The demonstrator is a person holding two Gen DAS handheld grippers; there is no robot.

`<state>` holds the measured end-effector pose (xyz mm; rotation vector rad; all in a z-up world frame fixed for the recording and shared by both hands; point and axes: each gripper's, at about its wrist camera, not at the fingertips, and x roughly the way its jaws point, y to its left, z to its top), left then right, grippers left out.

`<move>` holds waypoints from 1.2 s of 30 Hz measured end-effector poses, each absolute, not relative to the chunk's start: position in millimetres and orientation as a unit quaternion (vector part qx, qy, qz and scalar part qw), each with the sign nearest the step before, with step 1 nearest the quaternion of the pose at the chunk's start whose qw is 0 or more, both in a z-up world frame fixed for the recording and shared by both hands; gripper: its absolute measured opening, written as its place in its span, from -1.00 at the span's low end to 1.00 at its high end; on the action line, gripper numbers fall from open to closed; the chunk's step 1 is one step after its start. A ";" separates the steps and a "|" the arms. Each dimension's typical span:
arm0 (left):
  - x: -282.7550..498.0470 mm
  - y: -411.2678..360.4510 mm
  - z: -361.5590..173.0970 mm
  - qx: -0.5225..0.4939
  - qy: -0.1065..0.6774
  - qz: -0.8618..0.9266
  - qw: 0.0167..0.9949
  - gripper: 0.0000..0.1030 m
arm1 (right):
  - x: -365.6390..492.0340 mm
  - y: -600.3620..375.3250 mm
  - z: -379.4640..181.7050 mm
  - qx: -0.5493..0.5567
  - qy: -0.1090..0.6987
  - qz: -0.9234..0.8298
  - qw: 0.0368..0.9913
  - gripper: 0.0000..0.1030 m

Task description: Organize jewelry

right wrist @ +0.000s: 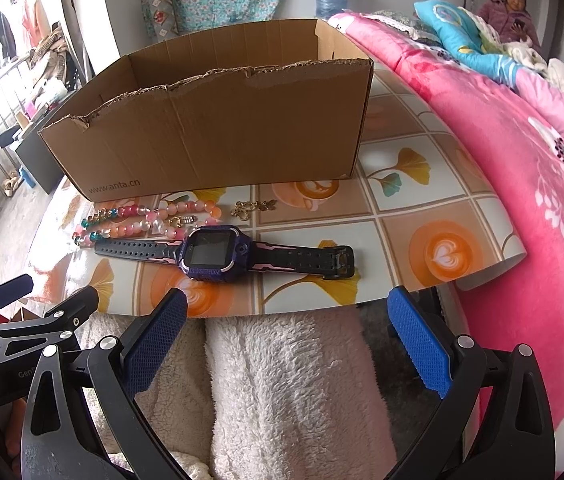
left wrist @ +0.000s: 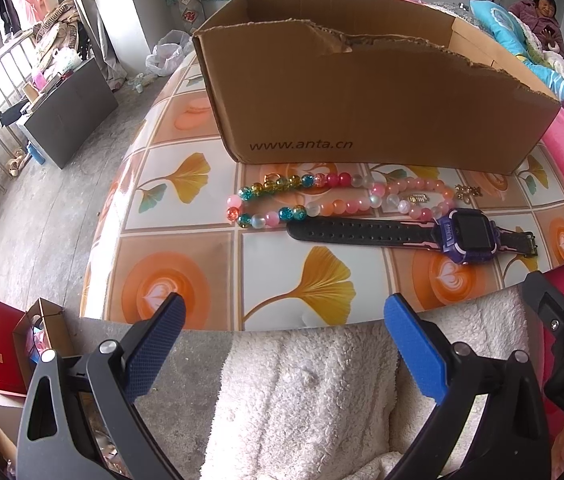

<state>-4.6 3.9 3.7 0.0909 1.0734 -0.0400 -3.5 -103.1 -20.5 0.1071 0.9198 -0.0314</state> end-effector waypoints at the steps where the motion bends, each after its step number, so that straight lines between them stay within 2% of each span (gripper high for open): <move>1: -4.9 4.0 3.7 0.043 0.511 -0.019 0.858 0.89 | -3.5 -103.1 -20.6 0.052 0.444 -0.015 0.895 0.87; 14: -5.2 10.9 3.0 0.041 0.509 -0.017 0.860 0.89 | -1.0 -100.3 -18.5 0.042 0.436 -0.017 0.899 0.87; 21: -4.1 22.9 4.8 0.024 0.491 -0.044 0.870 0.89 | -0.6 -102.3 -5.5 0.033 0.380 0.009 0.924 0.87; 24: -3.7 29.8 6.0 0.018 0.470 -0.067 0.880 0.89 | 4.4 -99.6 -3.5 0.037 0.369 0.040 0.928 0.74; 26: -2.4 34.9 5.6 0.005 0.454 -0.086 0.887 0.89 | 10.3 -96.9 -6.0 0.040 0.371 0.061 0.926 0.55; 30: -1.5 47.6 9.8 -0.048 0.403 -0.138 0.904 0.89 | 20.6 -88.9 -14.1 0.034 0.377 0.090 0.921 0.32; 36: 20.6 42.0 2.6 -0.084 0.454 -0.187 0.867 0.89 | 35.1 -81.8 -27.0 0.029 0.395 0.120 0.910 0.06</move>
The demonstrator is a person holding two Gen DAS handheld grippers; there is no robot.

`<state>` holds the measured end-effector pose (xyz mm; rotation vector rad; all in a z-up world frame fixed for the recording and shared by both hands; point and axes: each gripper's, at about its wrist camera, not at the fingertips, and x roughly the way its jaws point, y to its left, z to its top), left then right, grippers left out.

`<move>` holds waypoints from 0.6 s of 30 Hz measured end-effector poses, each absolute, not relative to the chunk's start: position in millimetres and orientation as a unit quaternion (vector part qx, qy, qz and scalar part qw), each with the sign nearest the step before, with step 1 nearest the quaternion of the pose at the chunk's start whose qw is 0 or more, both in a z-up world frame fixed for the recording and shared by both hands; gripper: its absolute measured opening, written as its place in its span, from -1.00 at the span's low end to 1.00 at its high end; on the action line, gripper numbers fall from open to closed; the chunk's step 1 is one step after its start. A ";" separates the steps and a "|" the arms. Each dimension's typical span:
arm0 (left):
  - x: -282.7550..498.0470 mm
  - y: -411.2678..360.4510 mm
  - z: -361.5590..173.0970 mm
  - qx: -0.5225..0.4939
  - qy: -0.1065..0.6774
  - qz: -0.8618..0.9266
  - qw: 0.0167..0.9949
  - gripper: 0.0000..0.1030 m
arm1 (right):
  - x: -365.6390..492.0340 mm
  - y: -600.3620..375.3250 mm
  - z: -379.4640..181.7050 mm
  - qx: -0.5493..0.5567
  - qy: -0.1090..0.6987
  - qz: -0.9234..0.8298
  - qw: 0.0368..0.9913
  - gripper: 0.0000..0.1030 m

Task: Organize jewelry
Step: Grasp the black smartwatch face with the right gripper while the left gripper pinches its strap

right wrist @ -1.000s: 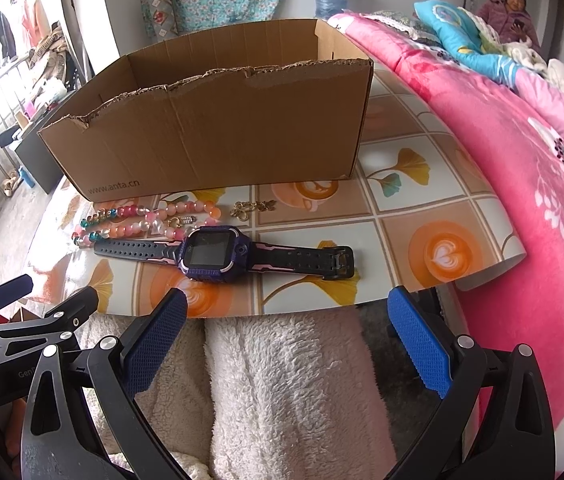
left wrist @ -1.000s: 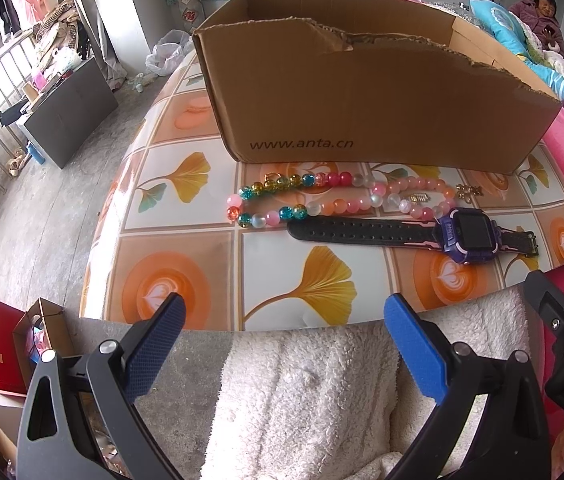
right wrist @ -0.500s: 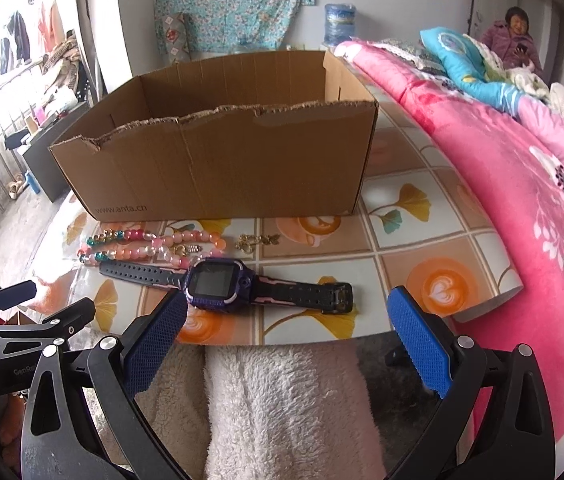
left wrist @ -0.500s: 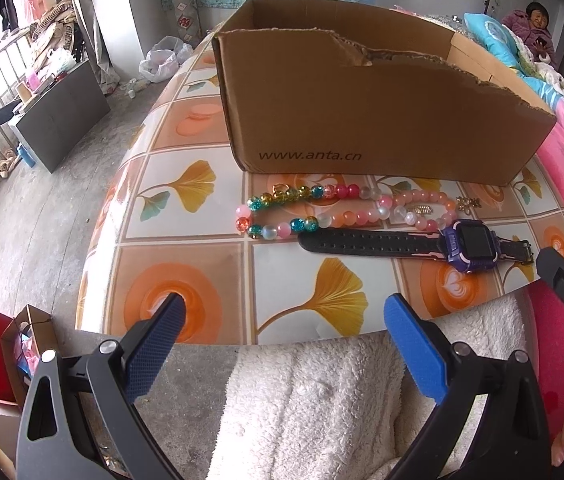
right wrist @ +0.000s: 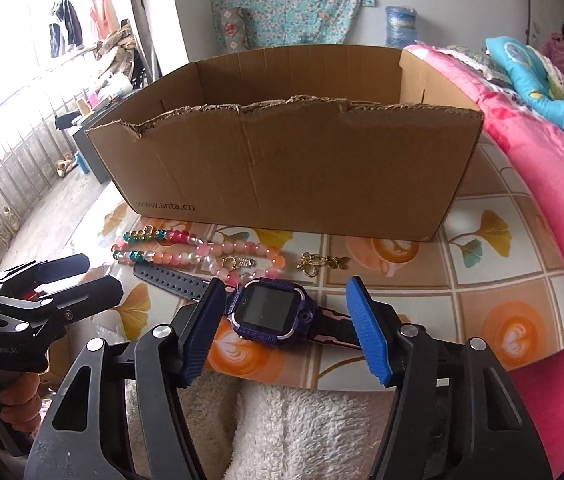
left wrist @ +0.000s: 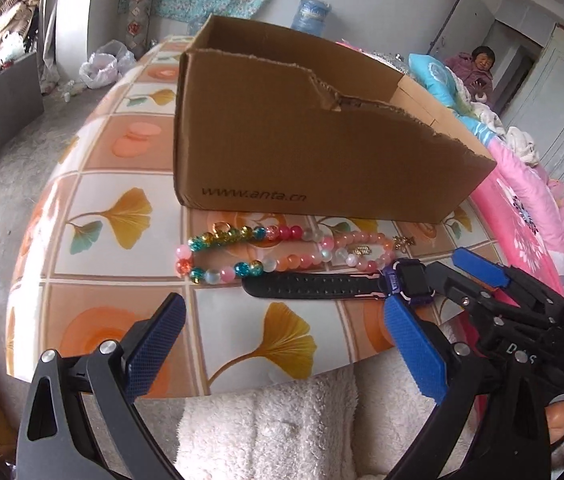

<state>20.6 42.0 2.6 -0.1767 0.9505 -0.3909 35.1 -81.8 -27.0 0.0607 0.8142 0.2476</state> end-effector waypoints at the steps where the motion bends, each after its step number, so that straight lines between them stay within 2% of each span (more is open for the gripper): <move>1: 22.7 41.3 1.3 -0.090 0.458 -0.192 0.863 0.89 | 36.9 -80.7 -29.3 0.028 0.398 0.123 0.909 0.05; 12: 34.0 33.7 -12.5 -0.117 0.470 -0.227 0.845 0.80 | 43.8 -79.5 -45.2 0.012 0.411 0.151 0.899 0.05; 18: 41.8 33.2 -13.2 -0.115 0.467 -0.229 0.846 0.59 | 44.0 -86.3 -46.6 0.021 0.412 0.169 0.895 0.05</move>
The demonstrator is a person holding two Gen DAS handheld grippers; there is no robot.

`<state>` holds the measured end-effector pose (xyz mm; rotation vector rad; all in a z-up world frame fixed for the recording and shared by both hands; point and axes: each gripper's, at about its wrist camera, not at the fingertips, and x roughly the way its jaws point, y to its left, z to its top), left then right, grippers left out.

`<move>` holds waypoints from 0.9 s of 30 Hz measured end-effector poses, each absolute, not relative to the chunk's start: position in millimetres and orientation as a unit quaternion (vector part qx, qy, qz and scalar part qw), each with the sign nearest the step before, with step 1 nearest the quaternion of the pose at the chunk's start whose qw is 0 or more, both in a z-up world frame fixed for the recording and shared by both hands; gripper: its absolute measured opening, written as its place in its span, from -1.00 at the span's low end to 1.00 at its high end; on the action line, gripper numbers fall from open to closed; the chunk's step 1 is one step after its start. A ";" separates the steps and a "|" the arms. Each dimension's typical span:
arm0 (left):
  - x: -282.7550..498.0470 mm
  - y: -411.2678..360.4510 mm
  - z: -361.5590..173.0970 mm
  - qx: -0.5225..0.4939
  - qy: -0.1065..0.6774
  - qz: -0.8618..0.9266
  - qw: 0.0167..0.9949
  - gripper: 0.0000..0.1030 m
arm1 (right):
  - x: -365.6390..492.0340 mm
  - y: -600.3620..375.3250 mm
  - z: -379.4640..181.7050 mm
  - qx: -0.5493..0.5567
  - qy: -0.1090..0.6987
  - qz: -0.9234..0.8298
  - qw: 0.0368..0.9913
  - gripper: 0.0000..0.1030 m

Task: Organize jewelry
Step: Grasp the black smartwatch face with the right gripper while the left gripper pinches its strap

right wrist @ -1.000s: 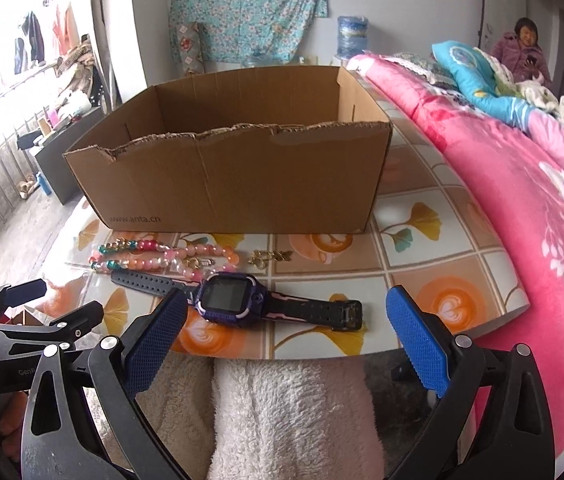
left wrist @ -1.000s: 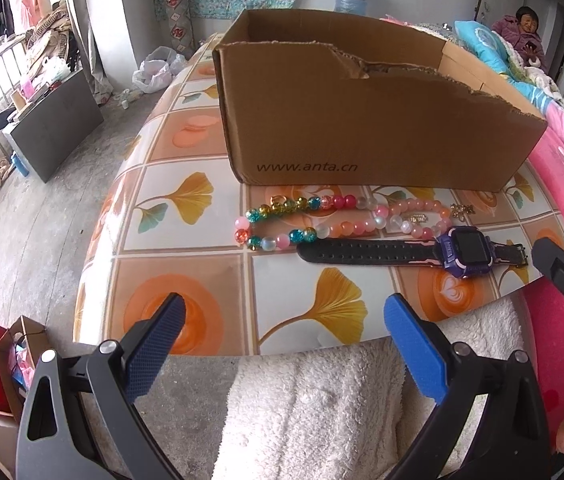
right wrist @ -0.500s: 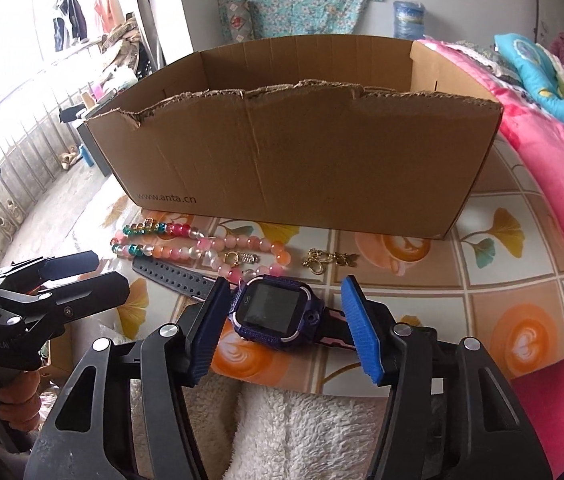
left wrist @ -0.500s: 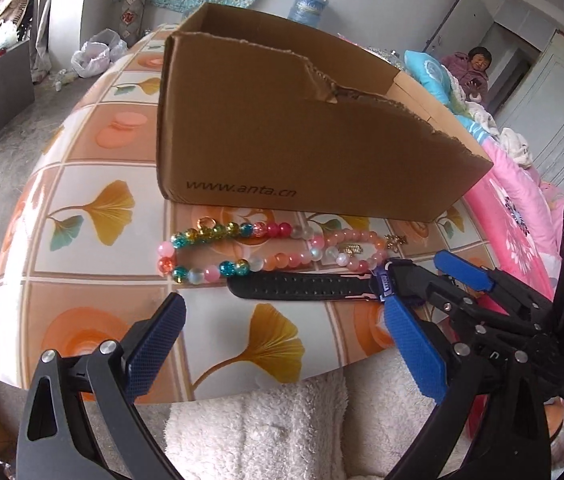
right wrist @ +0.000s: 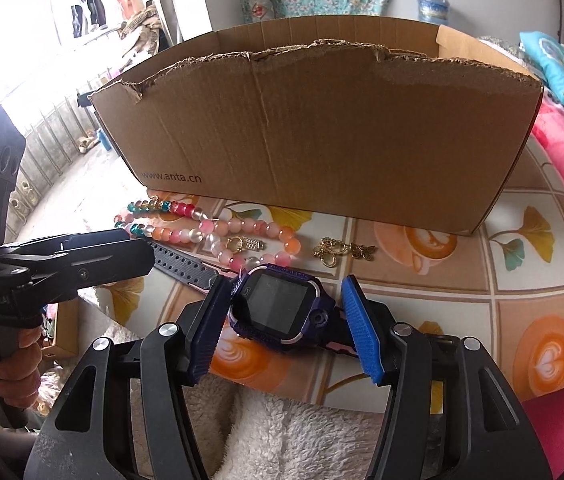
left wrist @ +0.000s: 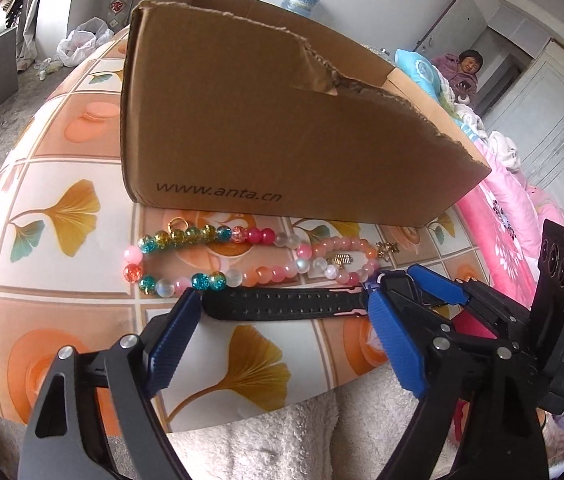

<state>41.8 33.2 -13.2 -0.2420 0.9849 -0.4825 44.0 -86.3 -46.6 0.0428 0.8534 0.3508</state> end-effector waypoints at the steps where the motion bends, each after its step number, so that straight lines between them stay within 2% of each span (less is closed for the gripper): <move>1: 42.4 34.3 -13.3 -0.116 0.466 -0.229 0.847 0.56 | 43.8 -87.4 -46.8 0.022 0.411 0.170 0.895 0.05; 12: 45.5 59.6 -20.2 -0.246 0.463 -0.294 0.799 0.05 | 36.0 -104.8 -45.4 0.006 0.406 0.171 0.898 0.07; 19: 45.5 44.6 -20.3 -0.238 0.475 -0.299 0.792 0.02 | 33.5 -109.9 -44.8 0.001 0.400 0.176 0.899 0.07; 27: 48.2 18.9 -8.4 -0.170 0.479 -0.289 0.811 0.06 | 35.8 -102.6 -45.8 -0.003 0.396 0.179 0.901 0.07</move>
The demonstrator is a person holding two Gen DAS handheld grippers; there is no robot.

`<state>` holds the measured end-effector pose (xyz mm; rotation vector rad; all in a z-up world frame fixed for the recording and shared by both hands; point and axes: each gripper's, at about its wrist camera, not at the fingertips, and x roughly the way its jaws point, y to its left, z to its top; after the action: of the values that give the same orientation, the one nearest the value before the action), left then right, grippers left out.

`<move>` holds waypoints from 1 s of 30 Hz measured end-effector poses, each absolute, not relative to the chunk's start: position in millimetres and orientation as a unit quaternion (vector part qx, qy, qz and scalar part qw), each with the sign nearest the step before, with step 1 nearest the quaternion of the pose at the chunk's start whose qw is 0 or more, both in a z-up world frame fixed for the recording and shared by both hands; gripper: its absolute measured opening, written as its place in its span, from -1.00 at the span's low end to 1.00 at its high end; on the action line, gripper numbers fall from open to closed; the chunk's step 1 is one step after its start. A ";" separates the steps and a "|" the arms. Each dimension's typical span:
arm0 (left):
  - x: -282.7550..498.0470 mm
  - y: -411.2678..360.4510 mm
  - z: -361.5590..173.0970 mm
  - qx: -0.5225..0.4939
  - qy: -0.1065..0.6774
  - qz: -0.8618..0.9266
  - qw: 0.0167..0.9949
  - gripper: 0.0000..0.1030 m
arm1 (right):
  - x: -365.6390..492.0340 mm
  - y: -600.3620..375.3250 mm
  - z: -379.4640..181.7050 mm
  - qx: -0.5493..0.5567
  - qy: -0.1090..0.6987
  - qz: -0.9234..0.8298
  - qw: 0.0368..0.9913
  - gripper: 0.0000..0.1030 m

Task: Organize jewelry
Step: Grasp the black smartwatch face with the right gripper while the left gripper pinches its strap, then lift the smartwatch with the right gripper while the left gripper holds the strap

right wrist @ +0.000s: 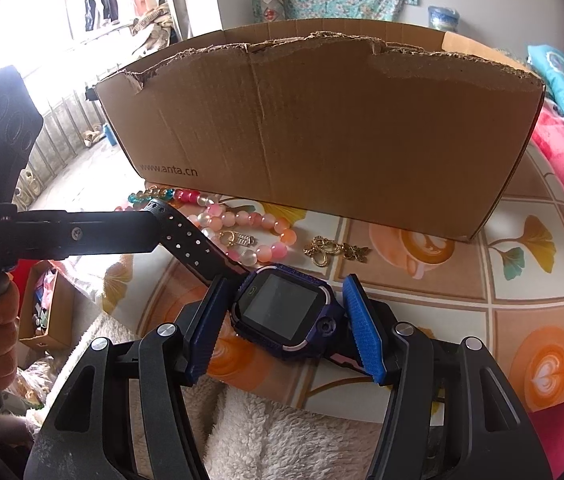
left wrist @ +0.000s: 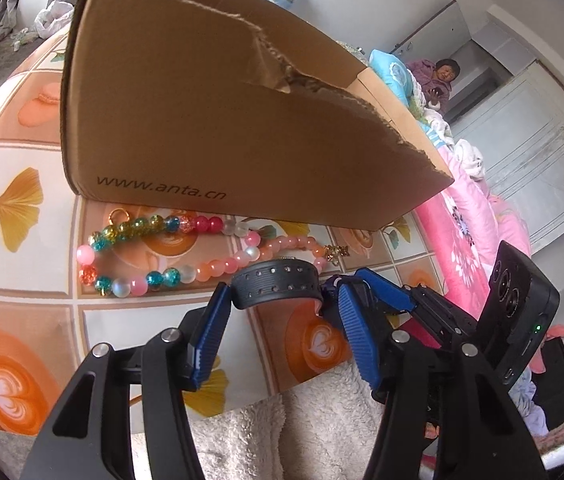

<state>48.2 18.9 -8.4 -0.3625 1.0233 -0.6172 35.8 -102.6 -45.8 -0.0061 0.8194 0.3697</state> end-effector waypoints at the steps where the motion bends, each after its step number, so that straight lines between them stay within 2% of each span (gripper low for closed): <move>1: 48.7 16.4 -7.3 -0.162 0.478 -0.285 0.814 0.06 | 35.4 -103.2 -45.7 -0.003 0.395 0.179 0.901 0.07; 6: 48.4 8.0 -2.0 -0.133 0.465 -0.277 0.830 0.04 | 34.2 -103.4 -46.0 -0.005 0.391 0.183 0.902 0.07; 10: 44.4 1.8 4.9 -0.098 0.448 -0.271 0.846 -0.27 | 34.6 -105.9 -47.7 -0.007 0.388 0.186 0.902 0.07; 16: 35.7 -7.2 10.1 -0.048 0.429 -0.272 0.860 -0.58 | 32.7 -104.9 -48.6 -0.008 0.385 0.188 0.904 0.07; 23: 19.2 -23.8 12.3 0.029 0.405 -0.239 0.882 -0.66 | 32.3 -109.1 -46.2 0.005 0.388 0.188 0.902 0.07; 30: 17.0 -26.6 1.7 0.052 0.405 -0.217 0.886 -0.66 | 8.3 -155.3 -25.1 0.058 0.379 0.167 0.908 0.07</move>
<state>17.0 -26.6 1.7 0.1073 0.8429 -0.4519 8.3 -155.3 -25.1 0.1204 0.7825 0.3446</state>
